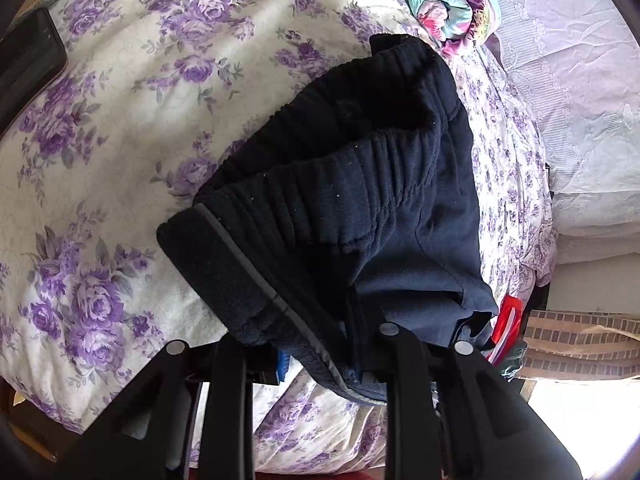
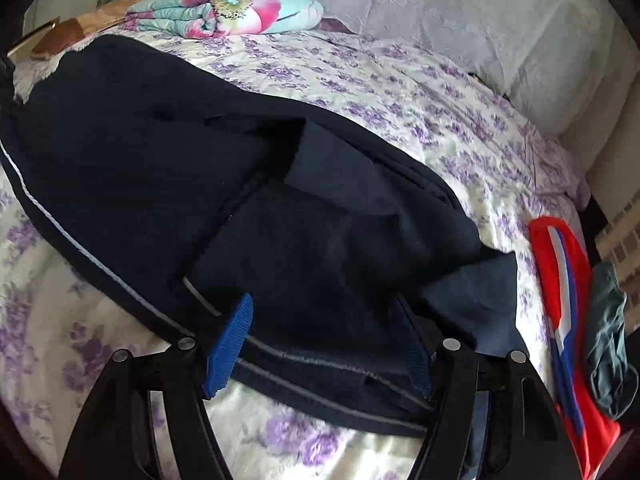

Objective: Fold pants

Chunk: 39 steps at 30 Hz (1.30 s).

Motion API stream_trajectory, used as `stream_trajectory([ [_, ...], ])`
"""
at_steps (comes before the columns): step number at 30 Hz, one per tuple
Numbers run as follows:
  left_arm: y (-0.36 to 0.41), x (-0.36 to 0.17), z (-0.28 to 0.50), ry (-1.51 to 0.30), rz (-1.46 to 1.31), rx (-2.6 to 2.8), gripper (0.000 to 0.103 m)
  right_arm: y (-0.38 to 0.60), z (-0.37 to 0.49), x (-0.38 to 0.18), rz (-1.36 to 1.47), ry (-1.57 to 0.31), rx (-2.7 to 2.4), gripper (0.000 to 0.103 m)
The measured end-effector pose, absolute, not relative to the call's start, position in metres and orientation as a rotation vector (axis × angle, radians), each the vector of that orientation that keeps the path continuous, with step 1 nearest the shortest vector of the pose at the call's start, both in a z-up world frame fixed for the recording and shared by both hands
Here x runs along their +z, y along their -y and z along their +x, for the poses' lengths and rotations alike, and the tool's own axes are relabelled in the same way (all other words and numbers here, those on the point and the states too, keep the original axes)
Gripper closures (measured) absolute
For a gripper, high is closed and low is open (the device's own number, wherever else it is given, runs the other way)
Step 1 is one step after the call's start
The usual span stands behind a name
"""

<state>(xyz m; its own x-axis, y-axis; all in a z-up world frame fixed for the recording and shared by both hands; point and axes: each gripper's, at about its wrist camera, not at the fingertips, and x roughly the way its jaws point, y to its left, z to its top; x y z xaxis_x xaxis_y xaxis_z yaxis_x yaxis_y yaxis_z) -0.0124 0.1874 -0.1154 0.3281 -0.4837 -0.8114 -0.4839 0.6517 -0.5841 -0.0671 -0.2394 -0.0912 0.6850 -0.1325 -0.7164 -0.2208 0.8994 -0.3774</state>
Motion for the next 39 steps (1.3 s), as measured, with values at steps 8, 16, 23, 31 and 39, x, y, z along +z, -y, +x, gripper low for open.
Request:
stream_trajectory([
  [8, -0.19, -0.115, -0.008, -1.315, -0.876, -0.036, 0.081, 0.318, -0.066, -0.061, 0.002, -0.896, -0.04, 0.103],
  [16, -0.192, -0.126, -0.001, -1.355, -0.876, -0.079, 0.081, 0.227, -0.1, -0.071, -0.262, -0.864, 0.15, 0.04],
  [23, -0.194, -0.13, -0.002, -1.361, -0.88, -0.116, 0.079, 0.188, -0.081, -0.106, -0.298, -0.928, 0.042, 0.063],
  [31, -0.197, -0.123, -0.001, -1.376, -0.866, -0.203, 0.08, 0.316, -0.144, -0.007, 0.203, -0.786, -0.296, 0.087],
  [39, -0.217, -0.115, -0.013, -1.477, -0.855, -0.228, 0.076, 0.483, -0.26, -0.004, 0.432, -1.005, -0.813, 0.056],
])
